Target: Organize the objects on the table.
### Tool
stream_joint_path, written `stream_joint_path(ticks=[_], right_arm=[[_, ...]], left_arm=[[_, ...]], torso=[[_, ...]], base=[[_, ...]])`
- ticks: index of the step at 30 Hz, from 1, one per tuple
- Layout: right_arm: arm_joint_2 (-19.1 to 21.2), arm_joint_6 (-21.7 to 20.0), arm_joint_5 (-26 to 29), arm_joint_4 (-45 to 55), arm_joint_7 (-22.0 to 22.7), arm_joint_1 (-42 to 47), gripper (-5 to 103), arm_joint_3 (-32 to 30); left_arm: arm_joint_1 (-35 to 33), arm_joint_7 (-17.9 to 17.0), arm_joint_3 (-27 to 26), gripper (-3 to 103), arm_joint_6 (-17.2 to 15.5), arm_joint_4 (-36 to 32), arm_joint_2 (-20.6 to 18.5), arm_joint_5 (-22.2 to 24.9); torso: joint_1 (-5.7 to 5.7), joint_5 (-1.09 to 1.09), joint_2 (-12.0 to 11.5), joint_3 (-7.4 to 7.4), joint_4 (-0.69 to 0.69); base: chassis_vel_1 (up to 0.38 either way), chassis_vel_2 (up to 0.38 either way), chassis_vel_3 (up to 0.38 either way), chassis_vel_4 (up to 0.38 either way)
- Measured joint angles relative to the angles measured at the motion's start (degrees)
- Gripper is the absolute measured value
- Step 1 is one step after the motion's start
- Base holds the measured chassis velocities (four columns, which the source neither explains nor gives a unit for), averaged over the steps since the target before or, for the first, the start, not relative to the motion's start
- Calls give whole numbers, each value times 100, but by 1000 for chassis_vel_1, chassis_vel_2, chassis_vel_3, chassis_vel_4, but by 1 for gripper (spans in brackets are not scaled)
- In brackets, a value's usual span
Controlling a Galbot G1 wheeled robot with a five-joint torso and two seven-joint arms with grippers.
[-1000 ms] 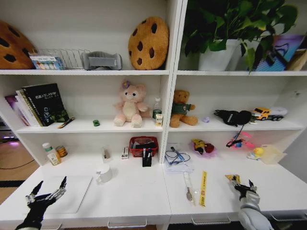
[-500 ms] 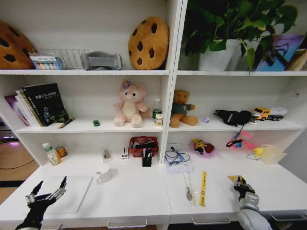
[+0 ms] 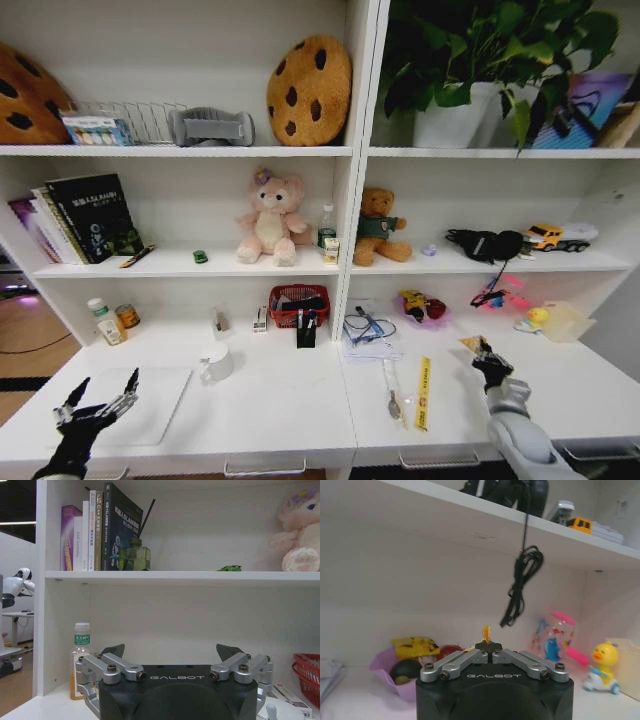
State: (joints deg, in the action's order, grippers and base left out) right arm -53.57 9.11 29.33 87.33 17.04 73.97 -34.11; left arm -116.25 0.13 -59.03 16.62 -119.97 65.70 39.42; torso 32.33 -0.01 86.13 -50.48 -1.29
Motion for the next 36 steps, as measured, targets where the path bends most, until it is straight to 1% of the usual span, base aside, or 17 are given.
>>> stream_joint_path(ticks=[3,6,7,9,12,18,19,20,21,23,24,26,27,29,30,34,36], right_arm=[[48,-52,0,-152,-5,-460,0,292],[93,-141,3,-628,13,-1417,0,929],[93,-141,3,-628,13,-1417,0,929],[98,-191,9,-1099,32,-2059,0,1449],[89,-200,12,-1496,44,-2492,0,1772],[61,-187,2,-2070,111,-2983,0,2047],[62,-187,5,-2130,121,-3021,-3,2068],[69,-187,8,-2192,123,-3050,2,2093],[69,-187,8,-2192,123,-3050,2,2093],[82,-179,-2,-2293,97,-3065,13,2118],[82,-179,-2,-2293,97,-3065,13,2118],[79,-160,-17,-2321,96,-3053,23,2119],[79,-160,-17,-2321,96,-3053,23,2119],[80,-150,-54,-2211,113,-2943,35,2080],[80,-150,-54,-2211,113,-2943,35,2080],[193,-162,8,-1429,15,-2355,56,1726],[264,-161,77,-1079,-140,-2064,56,1538]], left_arm=[[0,1,0,100,-1,0,0,0],[0,0,0,100,0,0,1,0],[0,0,0,100,0,0,1,0],[0,3,1,100,0,0,0,0],[0,-1,0,100,-1,0,0,0],[0,0,0,100,0,0,0,0],[0,0,0,100,0,0,0,0],[0,0,0,100,0,0,0,0],[0,0,0,100,0,0,0,0],[0,0,0,100,0,0,0,0],[0,0,0,100,0,0,0,0],[0,0,0,100,0,0,0,0],[0,0,0,100,0,0,0,0],[0,0,0,100,0,0,0,0],[0,0,0,100,0,0,0,0],[0,0,0,100,0,0,0,0],[0,0,0,100,0,0,0,0]], torso=[[0,2,0,-1,-1],[1,0,0,0,3],[1,0,0,0,3],[0,0,-1,-1,2],[0,0,0,-1,1],[1,0,-1,0,0],[1,0,-1,0,0],[1,0,0,0,0],[1,0,0,0,0],[0,1,-1,0,-1],[0,1,-1,0,-1],[0,0,0,0,-1],[0,0,0,0,-1],[0,2,0,0,0],[0,2,0,0,0],[1,1,0,0,0],[0,2,0,0,0]], base=[[0,0,0,0],[0,0,0,0],[0,0,0,0],[0,0,0,0],[0,0,0,0],[0,0,0,0],[0,0,0,0],[0,0,0,0],[0,0,0,0],[0,0,0,0],[0,0,0,0],[0,0,0,0],[0,0,0,0],[0,0,0,0],[0,0,0,0],[0,0,0,0],[0,0,0,0]])
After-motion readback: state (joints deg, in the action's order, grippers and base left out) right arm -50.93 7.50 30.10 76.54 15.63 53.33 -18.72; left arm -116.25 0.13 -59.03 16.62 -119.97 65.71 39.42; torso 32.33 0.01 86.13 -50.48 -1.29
